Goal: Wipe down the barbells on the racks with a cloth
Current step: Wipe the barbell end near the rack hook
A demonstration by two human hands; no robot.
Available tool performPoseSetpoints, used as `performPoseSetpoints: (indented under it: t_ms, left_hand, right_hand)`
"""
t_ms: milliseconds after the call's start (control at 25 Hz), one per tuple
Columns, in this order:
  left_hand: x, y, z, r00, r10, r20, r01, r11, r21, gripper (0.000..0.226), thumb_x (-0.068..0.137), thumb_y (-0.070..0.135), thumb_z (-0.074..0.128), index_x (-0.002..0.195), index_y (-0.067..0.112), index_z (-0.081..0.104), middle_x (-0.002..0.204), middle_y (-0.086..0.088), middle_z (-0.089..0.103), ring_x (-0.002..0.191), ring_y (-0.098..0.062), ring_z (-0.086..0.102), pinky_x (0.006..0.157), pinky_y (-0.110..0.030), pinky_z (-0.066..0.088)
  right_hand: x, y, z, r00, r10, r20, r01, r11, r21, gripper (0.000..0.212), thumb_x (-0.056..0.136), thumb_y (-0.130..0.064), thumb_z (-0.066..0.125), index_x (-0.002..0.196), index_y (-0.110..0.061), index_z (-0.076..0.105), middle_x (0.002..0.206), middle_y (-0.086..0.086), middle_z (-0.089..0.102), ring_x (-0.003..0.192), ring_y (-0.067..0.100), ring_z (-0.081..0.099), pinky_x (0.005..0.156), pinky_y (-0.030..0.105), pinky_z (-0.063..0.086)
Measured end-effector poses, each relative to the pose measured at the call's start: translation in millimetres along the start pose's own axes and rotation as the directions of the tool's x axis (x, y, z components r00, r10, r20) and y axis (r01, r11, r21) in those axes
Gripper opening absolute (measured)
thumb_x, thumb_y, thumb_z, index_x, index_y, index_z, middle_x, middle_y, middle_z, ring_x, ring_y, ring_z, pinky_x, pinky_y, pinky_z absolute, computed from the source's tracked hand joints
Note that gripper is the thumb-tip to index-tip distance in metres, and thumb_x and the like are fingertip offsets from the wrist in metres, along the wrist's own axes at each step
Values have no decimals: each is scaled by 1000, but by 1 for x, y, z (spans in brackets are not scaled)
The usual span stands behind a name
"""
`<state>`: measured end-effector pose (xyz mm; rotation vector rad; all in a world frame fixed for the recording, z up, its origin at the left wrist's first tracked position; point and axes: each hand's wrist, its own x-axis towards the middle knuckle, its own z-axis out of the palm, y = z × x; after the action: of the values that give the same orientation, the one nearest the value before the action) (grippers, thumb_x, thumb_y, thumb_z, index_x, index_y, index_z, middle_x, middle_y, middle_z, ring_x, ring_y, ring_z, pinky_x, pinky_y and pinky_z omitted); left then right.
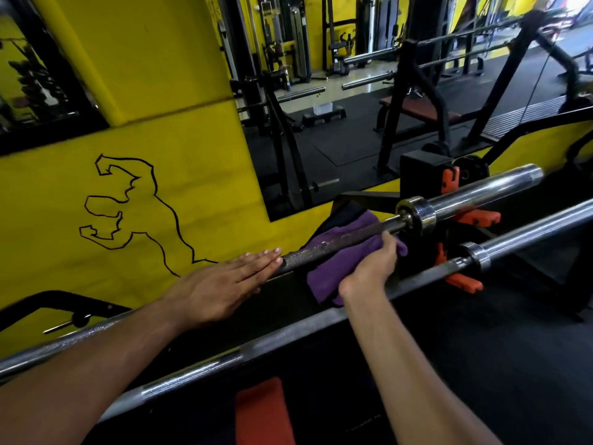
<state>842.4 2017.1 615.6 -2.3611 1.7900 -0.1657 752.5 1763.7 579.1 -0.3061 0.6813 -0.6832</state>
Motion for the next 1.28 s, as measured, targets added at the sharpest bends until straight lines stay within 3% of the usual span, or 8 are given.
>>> performPoseSetpoints:
  t_ms: [120,240,440,720,880,1040,1160,1280]
  left_hand:
    - [2,-1,-1,1000,4,-29,-4,1000,-8,57,108,43,3,161,25,-7,167,12,-16,153,-3,-6,122,-19,-5]
    - [1,0,0,1000,17,-16,-17,1000,-24,58,105,48,-7,159,31,-15,166,15,-20,154,-4,-5,125,-25,1]
    - [4,-2,6,1000,17,1,-17,998,-53,58,109,36,12,160,29,-15,167,12,-18,155,-6,-3,125,-33,14]
    - [0,4,-5,998,-20,52,22,999,-49,55,100,45,-10,149,41,-34,157,23,-35,150,-2,-18,121,-23,-7]
    - [2,4,-5,996,-43,73,46,999,-28,58,107,37,5,148,41,-36,154,23,-39,146,4,-25,115,-16,-16]
    - [1,6,-9,997,-32,76,32,999,-2,58,101,44,-1,148,40,-35,160,18,-31,151,-1,-18,122,-21,-5]
    - [0,10,-12,995,-60,79,55,996,65,65,105,47,12,147,39,-37,157,18,-35,144,4,-29,117,-17,-15]
    - [-1,15,-18,994,-76,76,68,992,102,68,107,50,19,152,35,-29,158,16,-34,145,2,-30,113,-16,-21]
  right_hand:
    - [0,-37,2,998,-46,38,40,988,152,35,93,-40,50,115,-23,70,109,3,75,108,28,68,86,33,53]
    - [-9,-39,8,999,-32,29,27,987,160,26,95,-41,45,100,-27,67,84,-4,76,85,19,70,70,26,52]
    - [-46,7,15,993,74,95,-84,990,110,21,94,-39,42,89,-27,59,87,-1,68,86,22,64,75,29,51]
    - [-19,-45,11,996,-59,63,51,991,127,26,94,-30,39,85,-21,62,69,-3,72,68,19,71,56,19,52]
    - [-22,-17,3,990,-12,142,7,999,37,23,88,-32,43,96,-22,61,92,3,70,89,25,66,80,31,53]
    - [-52,-17,-17,969,149,197,-113,976,-186,24,94,-23,41,82,-19,62,74,1,74,75,21,66,71,30,50]
    - [-67,-37,-52,969,198,146,-138,930,-340,20,92,-25,46,94,-19,64,84,3,75,83,25,66,73,32,50]
    - [-88,-61,-65,972,160,170,-95,937,-337,15,92,-24,48,90,-21,63,78,0,73,79,23,65,73,33,50]
